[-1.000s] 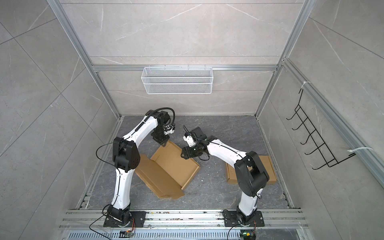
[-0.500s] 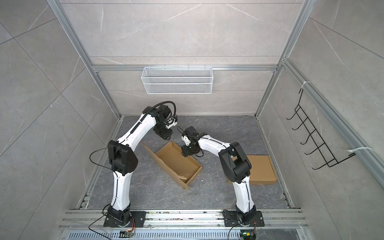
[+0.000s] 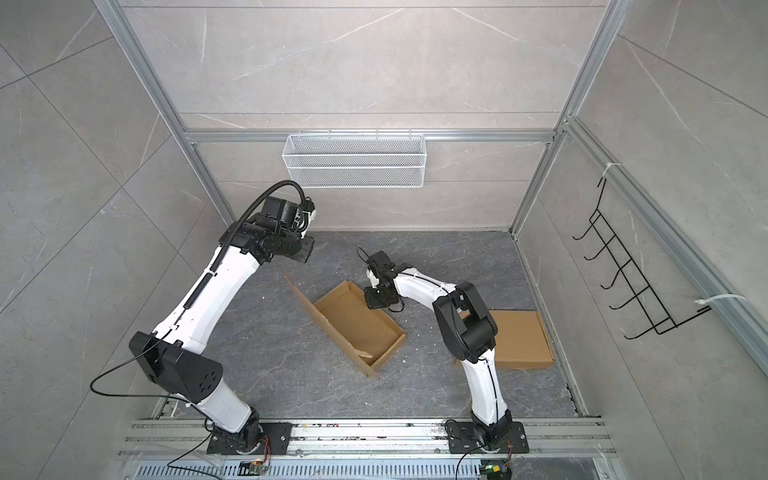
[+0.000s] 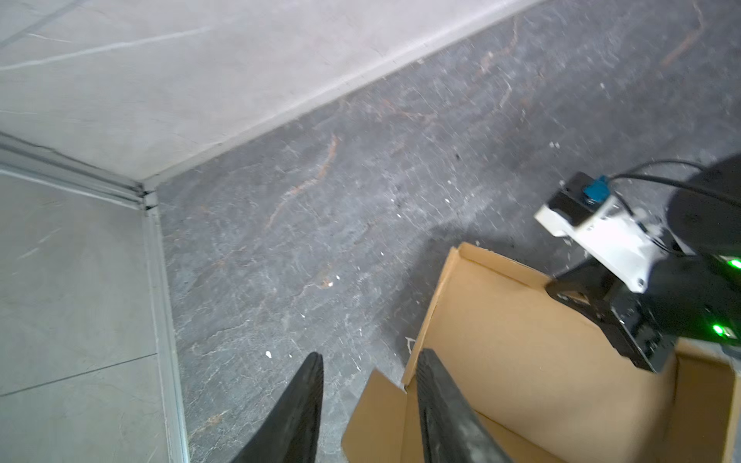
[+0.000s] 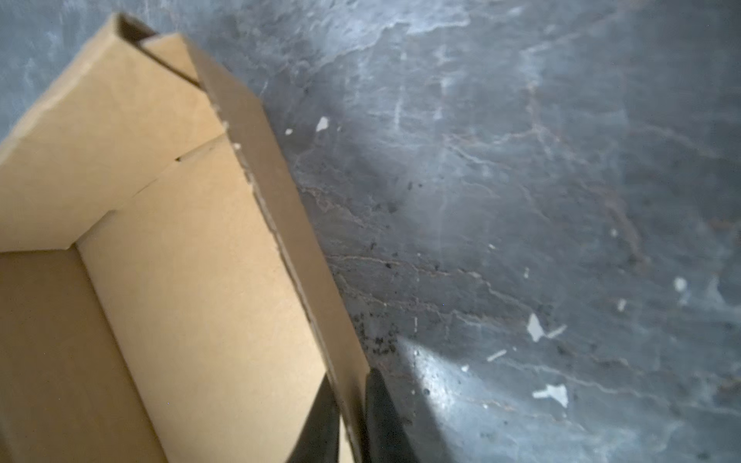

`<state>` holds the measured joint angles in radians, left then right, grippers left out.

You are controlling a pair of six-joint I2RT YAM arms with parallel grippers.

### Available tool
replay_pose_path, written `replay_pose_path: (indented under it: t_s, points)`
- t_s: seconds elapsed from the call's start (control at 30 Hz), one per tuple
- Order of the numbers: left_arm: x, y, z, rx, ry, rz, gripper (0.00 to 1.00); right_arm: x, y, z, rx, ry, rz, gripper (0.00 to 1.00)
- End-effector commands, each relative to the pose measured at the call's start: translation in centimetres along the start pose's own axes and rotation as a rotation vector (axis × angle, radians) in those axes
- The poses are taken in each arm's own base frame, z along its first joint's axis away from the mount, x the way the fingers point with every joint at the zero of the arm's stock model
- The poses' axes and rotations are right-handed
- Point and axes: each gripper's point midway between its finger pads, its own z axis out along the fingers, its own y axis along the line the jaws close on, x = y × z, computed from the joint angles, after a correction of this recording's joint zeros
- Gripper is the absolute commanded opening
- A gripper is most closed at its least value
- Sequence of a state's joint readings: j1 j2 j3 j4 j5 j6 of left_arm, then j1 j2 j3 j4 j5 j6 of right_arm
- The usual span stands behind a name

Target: Fold the paper box

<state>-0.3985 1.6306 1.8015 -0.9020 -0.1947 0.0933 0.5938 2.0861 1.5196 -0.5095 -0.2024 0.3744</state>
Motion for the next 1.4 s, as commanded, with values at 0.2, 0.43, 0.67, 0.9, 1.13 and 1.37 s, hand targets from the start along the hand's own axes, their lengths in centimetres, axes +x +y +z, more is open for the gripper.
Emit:
replay_pose_path:
  t_s: [0.2,0.43,0.67,0.9,1.13,1.37]
  points:
    - [-1.9,2.6,-3.1,-0.104,-0.166,-0.122,0.42,1.7,-3.2,-1.9,-0.022,-0.134,0.474,0.05]
    - [-1.5,3.4,-3.6,-0.131,-0.194,-0.173,0.42,6.6,-4.7,-2.4,-0.008,-0.206,0.797,0.07]
    - [-1.4,4.0,-4.1,-0.132,-0.213,-0.210,0.43,8.8,-2.3,-4.6,-0.016,-0.241,0.787,0.32]
    - [1.2,5.5,-4.5,-0.115,-0.194,-0.347,0.43,8.7,-4.0,-8.3,0.114,-0.227,0.400,0.54]
    - [7.2,6.3,-3.9,-0.109,-0.125,-0.484,0.47,4.1,-3.5,-10.7,0.052,-0.174,-0.110,0.57]
    - [13.1,7.1,-2.5,-0.088,-0.068,-0.636,0.54,-0.5,-3.9,-9.2,0.091,-0.136,-0.309,0.60]
